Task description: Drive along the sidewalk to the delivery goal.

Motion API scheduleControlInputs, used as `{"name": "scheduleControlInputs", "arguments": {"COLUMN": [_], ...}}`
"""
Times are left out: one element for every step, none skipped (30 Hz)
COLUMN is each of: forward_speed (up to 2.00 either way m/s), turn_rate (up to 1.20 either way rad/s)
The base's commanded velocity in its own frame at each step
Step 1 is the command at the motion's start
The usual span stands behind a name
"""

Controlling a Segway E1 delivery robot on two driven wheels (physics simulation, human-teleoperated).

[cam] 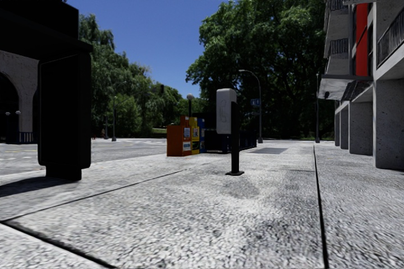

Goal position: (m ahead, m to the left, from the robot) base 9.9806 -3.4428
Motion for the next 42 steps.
{"name": "scheduleControlInputs", "arguments": {"forward_speed": [1.81, 1.81, 1.81, 1.81, 1.81, 1.81, 1.81, 1.81, 1.81, 1.81, 1.81, 1.81, 1.81, 1.81, 1.81, 1.81, 1.81, 1.81, 1.81, 1.81, 1.81, 1.81, 1.81, 1.81, 1.81, 1.81, 1.81, 1.81, 1.81, 1.85, 1.88, 1.88, 1.91, 2.0, 2.0, 2.0, 2.0, 2.0, 2.0, 2.0, 2.0, 2.0], "turn_rate": [-0.62, -0.62, -0.62, -0.62, -0.62, -0.62, -0.62, -0.6, -0.6, -0.54, -0.53, -0.52, -0.52, -0.52, -0.52, -0.52, -0.52, -0.52, -0.51, 0.0, 0.0, 0.0, 0.0, 0.0, 0.0, 0.0, 0.0, 0.0, 0.0, 0.0, 0.0, 0.0, 0.0, 0.0, 0.0, 0.0, 0.0, 0.0, 0.0, 0.0, 0.0, 0.0]}}
